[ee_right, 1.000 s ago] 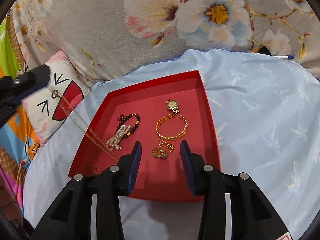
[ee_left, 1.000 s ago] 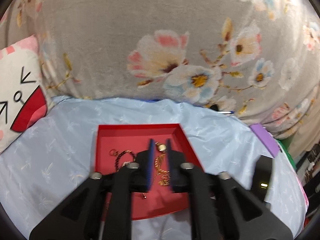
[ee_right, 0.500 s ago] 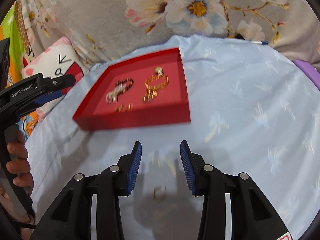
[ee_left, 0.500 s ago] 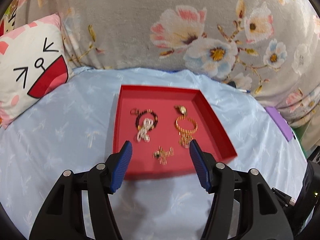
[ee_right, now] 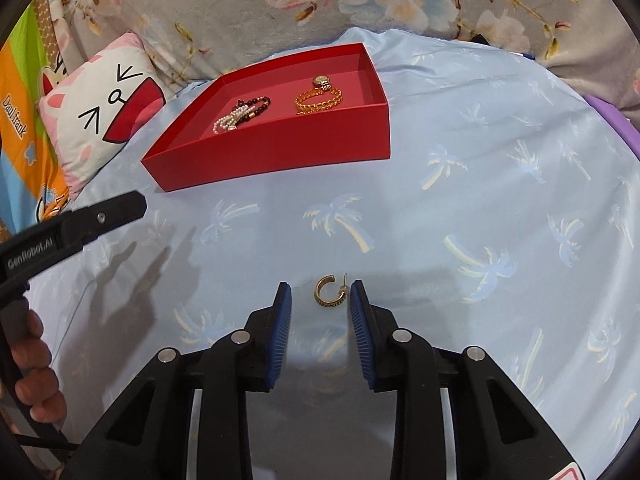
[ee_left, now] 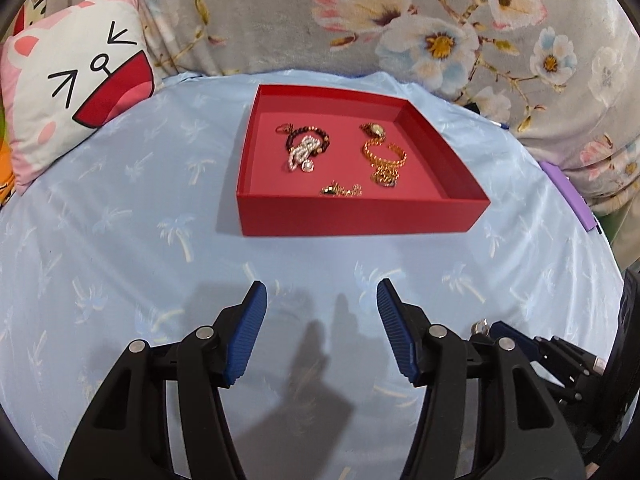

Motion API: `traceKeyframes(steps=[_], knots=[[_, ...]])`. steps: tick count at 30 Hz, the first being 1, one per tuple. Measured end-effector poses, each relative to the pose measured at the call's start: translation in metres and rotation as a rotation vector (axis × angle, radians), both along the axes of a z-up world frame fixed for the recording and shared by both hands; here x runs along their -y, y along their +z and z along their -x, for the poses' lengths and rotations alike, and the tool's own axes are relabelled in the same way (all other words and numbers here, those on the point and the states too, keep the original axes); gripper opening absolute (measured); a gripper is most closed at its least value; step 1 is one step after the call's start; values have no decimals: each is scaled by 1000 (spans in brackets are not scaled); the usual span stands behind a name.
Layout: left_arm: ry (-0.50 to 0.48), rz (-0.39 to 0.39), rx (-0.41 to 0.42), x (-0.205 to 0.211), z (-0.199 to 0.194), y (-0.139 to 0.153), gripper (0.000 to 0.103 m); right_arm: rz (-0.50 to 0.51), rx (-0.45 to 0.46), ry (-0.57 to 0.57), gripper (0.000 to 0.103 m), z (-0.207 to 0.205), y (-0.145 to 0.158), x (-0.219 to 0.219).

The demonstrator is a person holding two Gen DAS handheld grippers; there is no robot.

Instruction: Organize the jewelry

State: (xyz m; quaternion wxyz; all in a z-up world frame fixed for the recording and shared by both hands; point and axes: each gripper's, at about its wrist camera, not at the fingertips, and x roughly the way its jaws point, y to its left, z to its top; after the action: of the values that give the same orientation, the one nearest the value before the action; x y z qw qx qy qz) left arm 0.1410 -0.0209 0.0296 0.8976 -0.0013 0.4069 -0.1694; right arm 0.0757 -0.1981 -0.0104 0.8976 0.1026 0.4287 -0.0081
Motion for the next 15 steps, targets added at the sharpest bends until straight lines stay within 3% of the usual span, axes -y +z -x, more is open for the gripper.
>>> traceKeyframes(steps=[8,15], knots=[[-7,-30,-16,1,7,-16,54,23,5,-7,28,-3,-1,-3],[1,-61,-34,1,4,-31,54,79,9,-21,17,-5,-2,-6]])
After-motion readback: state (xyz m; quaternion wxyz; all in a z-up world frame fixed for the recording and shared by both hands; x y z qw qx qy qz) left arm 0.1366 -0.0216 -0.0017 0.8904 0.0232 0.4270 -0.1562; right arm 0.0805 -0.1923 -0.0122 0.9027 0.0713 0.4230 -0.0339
